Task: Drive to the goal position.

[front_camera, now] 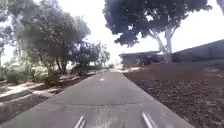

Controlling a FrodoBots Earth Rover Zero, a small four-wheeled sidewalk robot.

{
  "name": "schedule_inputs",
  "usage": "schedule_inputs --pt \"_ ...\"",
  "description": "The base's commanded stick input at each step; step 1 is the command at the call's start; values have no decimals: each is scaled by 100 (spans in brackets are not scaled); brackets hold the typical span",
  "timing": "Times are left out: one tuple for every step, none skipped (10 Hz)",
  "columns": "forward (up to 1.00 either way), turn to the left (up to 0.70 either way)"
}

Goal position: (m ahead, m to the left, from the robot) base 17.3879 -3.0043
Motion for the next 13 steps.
schedule_inputs --pt "100 0" --pt "100 0" --pt "100 0" --pt "100 0" --pt "100 0" --pt "100 0" --pt "100 0" --pt "100 0" --pt "100 0" --pt "100 0" --pt "100 0" --pt "100 0" --pt "100 0"
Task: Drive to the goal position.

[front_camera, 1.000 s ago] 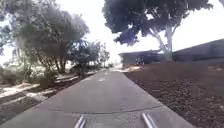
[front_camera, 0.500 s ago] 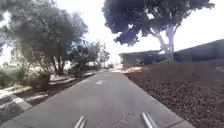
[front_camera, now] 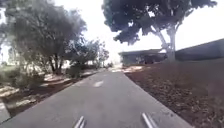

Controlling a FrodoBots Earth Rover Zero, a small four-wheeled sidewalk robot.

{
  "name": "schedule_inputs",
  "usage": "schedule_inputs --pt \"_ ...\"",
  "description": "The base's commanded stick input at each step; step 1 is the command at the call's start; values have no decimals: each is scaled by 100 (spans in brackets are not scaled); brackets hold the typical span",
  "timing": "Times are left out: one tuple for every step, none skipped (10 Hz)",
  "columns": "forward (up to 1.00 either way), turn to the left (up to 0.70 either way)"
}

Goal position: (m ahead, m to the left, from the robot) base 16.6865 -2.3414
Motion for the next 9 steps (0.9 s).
schedule_inputs --pt "100 0" --pt "100 0" --pt "100 0" --pt "100 0" --pt "100 0" --pt "100 0" --pt "100 0" --pt "100 0" --pt "100 0"
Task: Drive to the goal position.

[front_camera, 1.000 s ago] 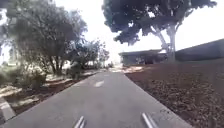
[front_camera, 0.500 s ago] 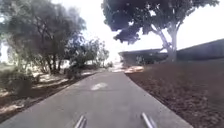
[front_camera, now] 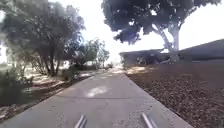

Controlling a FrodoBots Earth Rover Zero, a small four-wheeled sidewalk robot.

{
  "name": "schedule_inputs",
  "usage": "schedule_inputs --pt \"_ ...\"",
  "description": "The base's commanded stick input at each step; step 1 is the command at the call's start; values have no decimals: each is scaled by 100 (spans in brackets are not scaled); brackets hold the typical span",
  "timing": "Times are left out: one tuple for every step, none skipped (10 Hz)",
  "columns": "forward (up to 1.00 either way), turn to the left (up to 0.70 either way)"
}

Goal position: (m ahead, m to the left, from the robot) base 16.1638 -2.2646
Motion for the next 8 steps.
schedule_inputs --pt "100 0" --pt "100 0" --pt "100 0" --pt "100 0" --pt "100 0" --pt "100 0" --pt "100 0" --pt "100 0"
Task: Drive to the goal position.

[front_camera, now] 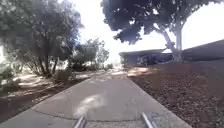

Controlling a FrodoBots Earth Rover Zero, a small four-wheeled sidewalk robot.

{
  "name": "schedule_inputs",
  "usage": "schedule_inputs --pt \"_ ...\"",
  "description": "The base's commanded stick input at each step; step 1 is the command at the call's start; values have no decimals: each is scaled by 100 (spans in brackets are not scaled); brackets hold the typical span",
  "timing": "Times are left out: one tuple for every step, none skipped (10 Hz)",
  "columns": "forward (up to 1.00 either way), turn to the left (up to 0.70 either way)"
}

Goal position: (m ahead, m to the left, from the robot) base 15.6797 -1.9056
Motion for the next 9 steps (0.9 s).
schedule_inputs --pt "100 0" --pt "100 0" --pt "100 0" --pt "100 0" --pt "100 0" --pt "100 0" --pt "100 0" --pt "100 0" --pt "100 0"
